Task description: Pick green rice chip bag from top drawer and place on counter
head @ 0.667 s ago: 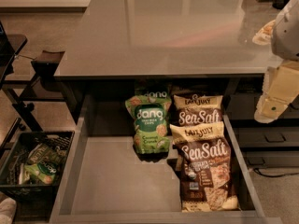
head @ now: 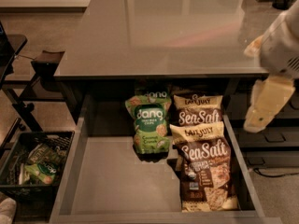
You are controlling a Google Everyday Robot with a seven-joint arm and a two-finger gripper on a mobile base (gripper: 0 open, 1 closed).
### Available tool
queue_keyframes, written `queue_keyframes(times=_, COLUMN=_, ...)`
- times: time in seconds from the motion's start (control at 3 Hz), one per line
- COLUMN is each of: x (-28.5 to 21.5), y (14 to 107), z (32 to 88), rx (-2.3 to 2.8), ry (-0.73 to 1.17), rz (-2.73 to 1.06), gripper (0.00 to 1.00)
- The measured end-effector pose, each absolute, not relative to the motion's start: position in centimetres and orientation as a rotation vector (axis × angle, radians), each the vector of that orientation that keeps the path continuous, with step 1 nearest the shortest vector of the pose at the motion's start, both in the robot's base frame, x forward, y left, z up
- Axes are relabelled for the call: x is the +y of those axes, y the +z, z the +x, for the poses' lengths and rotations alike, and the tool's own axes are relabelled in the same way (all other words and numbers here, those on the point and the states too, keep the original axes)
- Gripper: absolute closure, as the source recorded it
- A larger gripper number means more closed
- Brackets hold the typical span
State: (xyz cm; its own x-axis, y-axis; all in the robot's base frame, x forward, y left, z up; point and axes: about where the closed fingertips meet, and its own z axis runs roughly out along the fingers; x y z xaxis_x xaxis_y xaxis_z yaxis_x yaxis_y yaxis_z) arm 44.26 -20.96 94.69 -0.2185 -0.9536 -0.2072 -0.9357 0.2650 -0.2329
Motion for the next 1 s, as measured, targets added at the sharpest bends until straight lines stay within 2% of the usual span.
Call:
queue_keyframes(times=0.33, x=-18.7, y=89.2, z=45.4, rx=2.200, ry=-0.059, rz=-1.778, gripper=0.00)
queue_keyframes(times=1.0, x=-17.3, y=88.5, z=45.6, rx=2.161, ry=-0.018, rz=-1.747, gripper=0.00)
